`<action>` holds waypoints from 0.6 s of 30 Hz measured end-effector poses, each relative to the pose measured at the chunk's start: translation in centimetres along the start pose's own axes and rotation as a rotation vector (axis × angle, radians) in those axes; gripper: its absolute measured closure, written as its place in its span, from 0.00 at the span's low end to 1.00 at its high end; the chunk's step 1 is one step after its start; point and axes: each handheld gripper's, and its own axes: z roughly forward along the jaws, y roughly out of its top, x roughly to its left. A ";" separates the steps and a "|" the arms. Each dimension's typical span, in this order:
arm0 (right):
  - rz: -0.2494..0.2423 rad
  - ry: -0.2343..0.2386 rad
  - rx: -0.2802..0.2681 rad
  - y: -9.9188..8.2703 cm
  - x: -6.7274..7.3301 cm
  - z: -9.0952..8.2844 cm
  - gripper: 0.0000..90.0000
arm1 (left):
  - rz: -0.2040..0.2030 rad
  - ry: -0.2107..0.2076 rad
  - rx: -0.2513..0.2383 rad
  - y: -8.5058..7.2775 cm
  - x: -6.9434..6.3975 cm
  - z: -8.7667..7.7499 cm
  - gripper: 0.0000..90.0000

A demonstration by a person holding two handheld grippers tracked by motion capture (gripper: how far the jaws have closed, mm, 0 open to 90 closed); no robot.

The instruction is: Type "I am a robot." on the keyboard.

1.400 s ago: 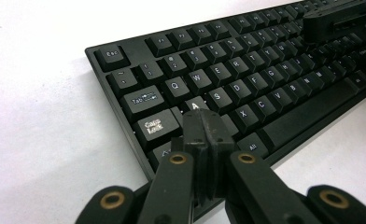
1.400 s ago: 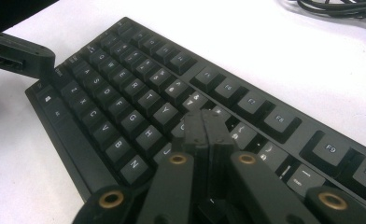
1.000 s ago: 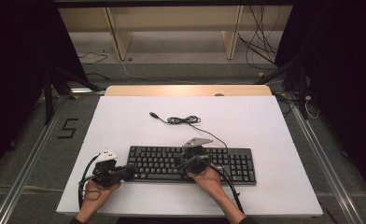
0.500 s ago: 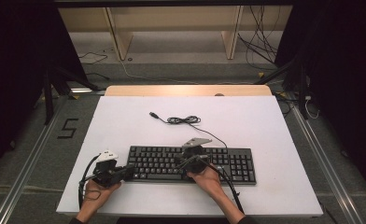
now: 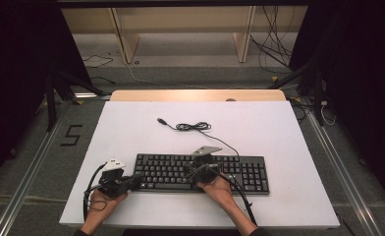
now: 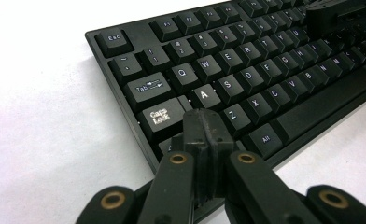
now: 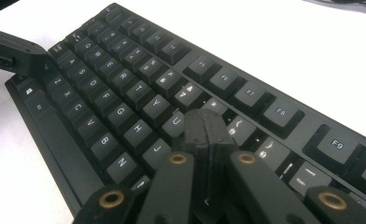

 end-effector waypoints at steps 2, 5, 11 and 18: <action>-0.001 -0.001 -0.001 0.0 0.0 0.0 1.00 | 0.000 0.001 0.000 0.0 0.0 0.0 0.99; -0.002 -0.001 -0.002 0.0 0.0 0.0 1.00 | 0.004 0.000 0.003 0.0 -0.1 0.0 0.99; 0.008 0.003 -0.002 0.0 0.0 0.0 1.00 | 0.005 -0.001 0.002 0.0 -0.1 0.0 0.99; 0.009 0.003 -0.005 0.0 0.0 -0.1 1.00 | 0.004 -0.002 -0.002 0.1 -0.1 0.0 0.99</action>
